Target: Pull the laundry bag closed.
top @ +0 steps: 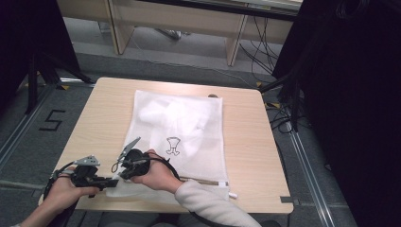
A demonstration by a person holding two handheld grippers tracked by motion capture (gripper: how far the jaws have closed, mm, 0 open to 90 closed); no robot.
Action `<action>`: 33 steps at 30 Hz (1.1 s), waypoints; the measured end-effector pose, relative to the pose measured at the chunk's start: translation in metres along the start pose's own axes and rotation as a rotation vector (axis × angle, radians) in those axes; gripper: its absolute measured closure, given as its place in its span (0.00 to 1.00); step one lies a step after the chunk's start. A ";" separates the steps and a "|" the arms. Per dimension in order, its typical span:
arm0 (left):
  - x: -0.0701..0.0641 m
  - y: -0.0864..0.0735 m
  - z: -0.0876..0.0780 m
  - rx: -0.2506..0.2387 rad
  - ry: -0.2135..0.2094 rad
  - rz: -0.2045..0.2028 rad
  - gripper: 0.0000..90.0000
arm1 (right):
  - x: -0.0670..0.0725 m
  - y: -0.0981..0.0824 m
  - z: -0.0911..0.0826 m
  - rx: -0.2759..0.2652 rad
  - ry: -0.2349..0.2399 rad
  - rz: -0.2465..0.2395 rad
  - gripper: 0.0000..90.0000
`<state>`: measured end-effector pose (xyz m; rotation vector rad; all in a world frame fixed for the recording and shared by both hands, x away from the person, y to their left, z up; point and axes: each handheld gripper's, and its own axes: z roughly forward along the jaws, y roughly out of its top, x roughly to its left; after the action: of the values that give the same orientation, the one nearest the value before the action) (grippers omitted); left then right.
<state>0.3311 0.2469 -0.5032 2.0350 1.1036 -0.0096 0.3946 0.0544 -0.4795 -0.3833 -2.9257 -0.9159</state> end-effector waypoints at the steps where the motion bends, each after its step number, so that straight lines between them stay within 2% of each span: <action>1: 0.000 0.000 0.000 -0.002 0.005 -0.006 0.96 | 0.000 -0.001 0.000 0.005 -0.007 -0.004 0.91; 3: 0.002 0.000 -0.001 -0.002 -0.010 -0.005 0.96 | 0.000 -0.003 0.001 0.013 -0.004 0.009 0.91; 4: 0.001 0.000 -0.001 -0.003 -0.004 -0.006 0.96 | 0.000 -0.004 0.001 0.013 0.006 0.015 0.91; 5: 0.001 0.000 -0.001 -0.003 -0.009 -0.006 0.96 | -0.001 -0.005 0.001 0.006 0.001 -0.001 0.91; 9: 0.001 0.000 -0.001 -0.009 -0.003 -0.009 0.96 | 0.000 -0.005 -0.001 0.014 -0.004 0.008 0.91; 10: 0.001 0.000 -0.002 -0.009 0.010 -0.010 0.96 | 0.000 -0.005 -0.001 0.016 -0.005 0.008 0.91; 11: 0.001 0.000 -0.001 -0.015 0.007 -0.014 0.96 | 0.001 -0.005 -0.001 0.027 0.001 0.019 0.91; 12: 0.001 0.000 -0.001 -0.018 0.004 -0.015 0.96 | 0.001 -0.006 -0.001 0.028 0.006 0.011 0.91; 13: 0.001 0.000 -0.001 -0.019 -0.001 -0.015 0.96 | 0.001 -0.006 -0.001 0.028 -0.010 0.008 0.91; 14: 0.001 0.000 -0.001 -0.019 -0.003 -0.014 0.96 | 0.002 -0.007 -0.002 0.041 -0.009 0.035 0.91; 16: 0.001 0.000 -0.002 -0.019 -0.003 -0.016 0.96 | 0.002 -0.008 -0.002 0.043 -0.012 0.037 0.91; 19: 0.001 0.000 -0.001 -0.024 -0.006 -0.021 0.96 | 0.000 -0.010 -0.002 0.026 0.007 0.004 0.91; 20: 0.001 0.000 -0.002 -0.026 -0.005 -0.020 0.96 | 0.001 -0.010 -0.003 0.027 0.002 0.018 0.91; 21: 0.001 0.000 -0.002 -0.025 -0.004 -0.020 0.96 | 0.000 -0.011 -0.003 0.024 0.005 0.008 0.91; 24: 0.001 0.000 -0.002 -0.032 -0.004 -0.024 0.96 | 0.001 -0.012 -0.004 0.033 -0.009 0.017 0.91; 30: 0.001 0.000 -0.003 -0.036 -0.013 -0.025 0.96 | -0.001 -0.019 -0.002 0.044 -0.011 0.025 0.91; 31: 0.001 0.000 -0.003 -0.038 -0.013 -0.025 0.96 | -0.001 -0.020 -0.003 0.041 0.002 0.014 0.91; 33: 0.001 0.000 -0.003 -0.044 -0.010 -0.030 0.95 | -0.001 -0.019 -0.004 0.046 -0.014 0.022 0.91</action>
<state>0.3309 0.2494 -0.5016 1.9772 1.1184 -0.0098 0.3905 0.0365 -0.4867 -0.4203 -2.9426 -0.8451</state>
